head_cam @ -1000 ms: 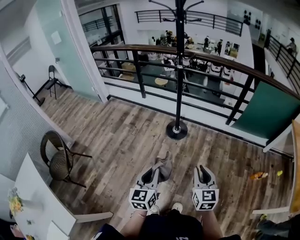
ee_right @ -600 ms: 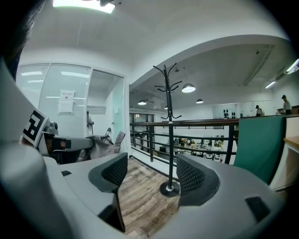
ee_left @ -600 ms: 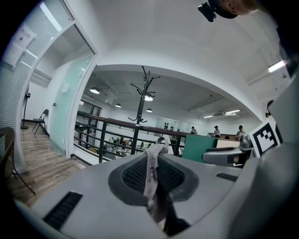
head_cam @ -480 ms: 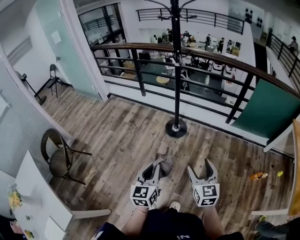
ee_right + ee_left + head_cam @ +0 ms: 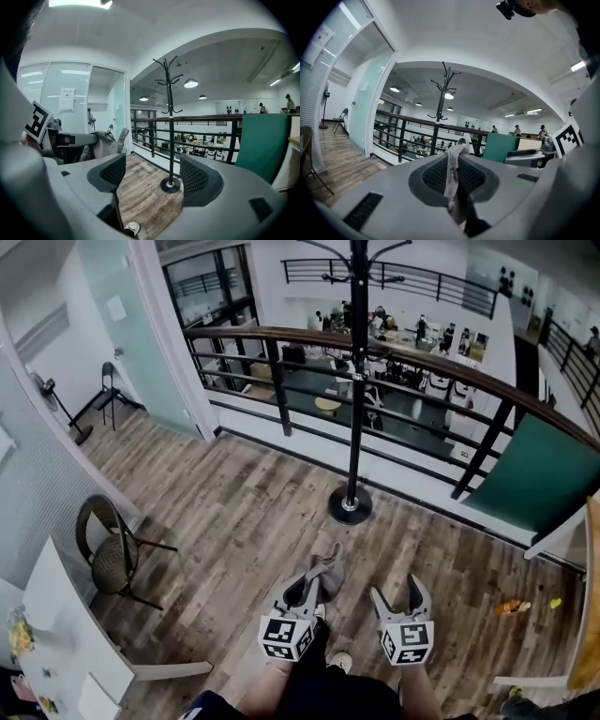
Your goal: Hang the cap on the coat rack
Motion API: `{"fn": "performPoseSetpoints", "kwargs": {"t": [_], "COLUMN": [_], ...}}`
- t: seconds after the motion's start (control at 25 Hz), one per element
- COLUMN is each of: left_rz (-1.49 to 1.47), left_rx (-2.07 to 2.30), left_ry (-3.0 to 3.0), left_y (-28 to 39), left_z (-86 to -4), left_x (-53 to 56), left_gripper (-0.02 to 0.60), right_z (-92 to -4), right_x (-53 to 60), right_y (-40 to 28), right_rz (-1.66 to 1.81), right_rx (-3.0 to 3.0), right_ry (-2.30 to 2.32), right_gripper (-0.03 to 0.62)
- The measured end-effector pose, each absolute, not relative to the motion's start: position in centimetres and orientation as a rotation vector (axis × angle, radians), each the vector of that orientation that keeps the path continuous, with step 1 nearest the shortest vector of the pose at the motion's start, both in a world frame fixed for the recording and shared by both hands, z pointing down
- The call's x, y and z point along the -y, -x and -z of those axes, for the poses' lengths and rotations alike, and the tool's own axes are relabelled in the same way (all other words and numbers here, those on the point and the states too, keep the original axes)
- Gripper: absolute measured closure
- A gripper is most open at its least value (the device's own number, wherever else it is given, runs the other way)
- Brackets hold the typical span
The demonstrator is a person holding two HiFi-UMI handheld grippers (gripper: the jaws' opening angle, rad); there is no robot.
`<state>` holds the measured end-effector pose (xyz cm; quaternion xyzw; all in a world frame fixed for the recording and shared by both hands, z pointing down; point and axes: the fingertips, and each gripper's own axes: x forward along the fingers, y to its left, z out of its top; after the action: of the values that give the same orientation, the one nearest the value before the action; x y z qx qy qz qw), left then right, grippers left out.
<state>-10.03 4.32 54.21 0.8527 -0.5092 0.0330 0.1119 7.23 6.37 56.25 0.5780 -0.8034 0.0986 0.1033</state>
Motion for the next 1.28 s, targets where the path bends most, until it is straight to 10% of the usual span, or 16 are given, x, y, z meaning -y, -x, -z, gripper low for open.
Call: {"fn": "performPoseSetpoints", "kwargs": {"t": [1.28], "left_rz": [-0.041], "left_rx": [1.285], "left_ry": [-2.563], "left_y": [10.7], "left_z": [-53.2], "left_x": [22.3], "left_gripper": [0.536], "right_z": [-56.7], "right_x": [16.8], "right_y": [-4.9], "right_rz": [-0.346], "right_rx": [2.206], "right_ry": [-1.945], "right_gripper": [0.246]}}
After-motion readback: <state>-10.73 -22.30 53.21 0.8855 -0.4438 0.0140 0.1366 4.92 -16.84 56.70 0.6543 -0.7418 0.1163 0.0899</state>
